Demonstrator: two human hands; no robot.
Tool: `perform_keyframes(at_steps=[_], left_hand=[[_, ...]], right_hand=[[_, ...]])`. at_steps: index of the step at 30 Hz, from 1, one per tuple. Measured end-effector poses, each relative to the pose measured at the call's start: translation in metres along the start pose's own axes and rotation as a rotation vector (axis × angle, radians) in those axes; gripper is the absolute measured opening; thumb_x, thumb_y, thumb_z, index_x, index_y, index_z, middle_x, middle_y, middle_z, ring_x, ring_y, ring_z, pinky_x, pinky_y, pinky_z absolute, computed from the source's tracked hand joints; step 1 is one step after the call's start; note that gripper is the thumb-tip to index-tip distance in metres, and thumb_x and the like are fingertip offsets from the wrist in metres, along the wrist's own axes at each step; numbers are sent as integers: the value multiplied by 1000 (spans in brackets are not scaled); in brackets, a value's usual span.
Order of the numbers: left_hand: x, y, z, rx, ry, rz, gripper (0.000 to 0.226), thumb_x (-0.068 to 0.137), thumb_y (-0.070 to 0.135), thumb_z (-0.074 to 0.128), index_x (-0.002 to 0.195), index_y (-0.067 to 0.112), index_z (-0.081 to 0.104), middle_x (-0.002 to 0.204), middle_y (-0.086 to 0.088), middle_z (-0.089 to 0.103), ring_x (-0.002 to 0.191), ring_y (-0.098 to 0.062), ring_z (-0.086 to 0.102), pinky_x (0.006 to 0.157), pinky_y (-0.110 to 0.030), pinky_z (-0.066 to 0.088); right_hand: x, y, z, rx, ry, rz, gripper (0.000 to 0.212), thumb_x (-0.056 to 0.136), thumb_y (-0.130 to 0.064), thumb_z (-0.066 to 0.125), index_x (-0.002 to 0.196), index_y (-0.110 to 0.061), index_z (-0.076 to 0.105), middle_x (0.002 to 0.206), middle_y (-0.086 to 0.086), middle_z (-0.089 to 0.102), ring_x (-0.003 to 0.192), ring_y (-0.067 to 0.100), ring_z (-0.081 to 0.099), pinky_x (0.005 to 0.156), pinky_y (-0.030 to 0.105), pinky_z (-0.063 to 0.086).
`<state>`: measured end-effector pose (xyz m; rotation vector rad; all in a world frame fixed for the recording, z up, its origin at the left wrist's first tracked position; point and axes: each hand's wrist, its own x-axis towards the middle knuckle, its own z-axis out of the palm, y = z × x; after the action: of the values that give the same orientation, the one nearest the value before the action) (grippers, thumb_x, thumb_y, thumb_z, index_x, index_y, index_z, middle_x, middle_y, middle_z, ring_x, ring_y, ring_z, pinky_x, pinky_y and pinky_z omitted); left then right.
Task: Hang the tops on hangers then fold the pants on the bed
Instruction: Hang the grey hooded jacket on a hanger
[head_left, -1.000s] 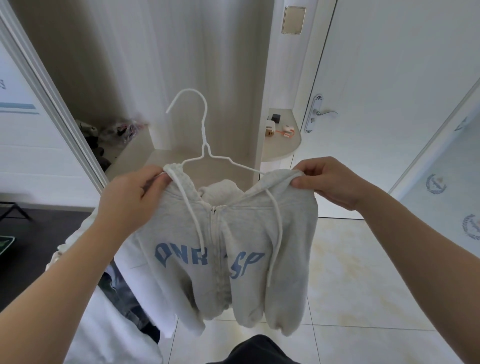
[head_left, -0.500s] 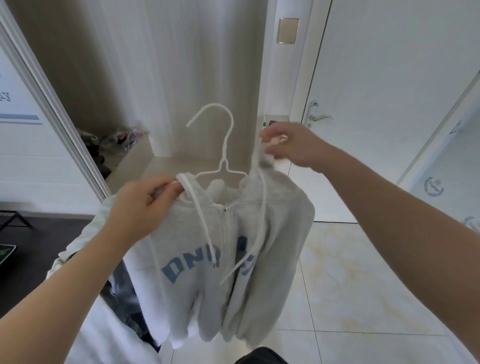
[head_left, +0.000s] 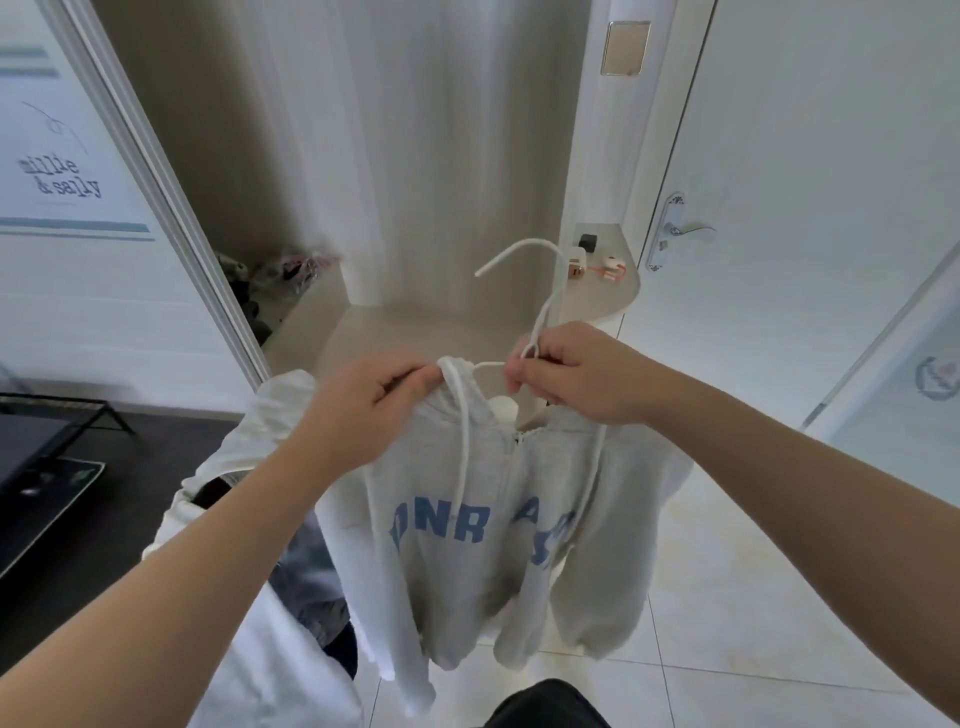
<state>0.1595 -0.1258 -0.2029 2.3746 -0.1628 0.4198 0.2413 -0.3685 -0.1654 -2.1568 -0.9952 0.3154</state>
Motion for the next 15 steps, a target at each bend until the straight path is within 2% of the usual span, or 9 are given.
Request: perform_keyframes(at_steps=[3,6,8,10,12,13,15], left_hand=[[-1,1,-2,-25,61,-28,25,103,27,54,83,23,69,74,-2,67,72,-17,61,70,-38,49],[3,10,-7,-71,196,19,26,104,23,55,80,28,64,70,9,63,68,-4,57,67,-18,44],[11,16,-14,-80,228,83,23,102,27,56,81,29,64,70,12,62,69,-1,56,66,-11,40],[26,15,-19,5,81,50,30,101,40,54,83,22,68,74,8,65,72,-4,58,68,-16,43],[35,8,-20,121,-130,-81,42,102,47,50,88,14,71,83,-1,69,78,-12,61,76,-27,47],[33,1,-20,143,-186,-124,41,102,47,48,90,15,71,89,-2,69,84,-14,62,82,-31,48],[20,-16,-19,124,-208,-144,27,99,50,52,109,30,68,107,10,65,98,-7,59,90,-31,47]], right_hand=[[-7,6,9,118,23,44,37,106,-33,46,82,-16,67,54,-8,42,52,15,37,56,29,37],[-9,7,18,5,-7,86,42,105,-40,45,76,-16,64,53,-8,46,51,11,42,56,25,40],[-8,5,24,-76,-37,98,46,104,-44,46,76,-11,62,61,0,53,57,13,49,62,30,44],[-9,3,26,20,36,55,46,104,-43,45,74,-13,61,58,-5,52,55,9,48,58,24,42],[-11,6,23,144,132,10,41,104,-36,44,71,-16,60,51,-12,45,48,4,41,53,14,37],[-13,9,23,168,161,12,41,105,-33,45,71,-17,59,50,-12,43,47,4,39,52,12,36],[-18,17,24,195,220,38,41,106,-30,46,69,-18,58,50,-11,42,46,5,38,51,13,36]])
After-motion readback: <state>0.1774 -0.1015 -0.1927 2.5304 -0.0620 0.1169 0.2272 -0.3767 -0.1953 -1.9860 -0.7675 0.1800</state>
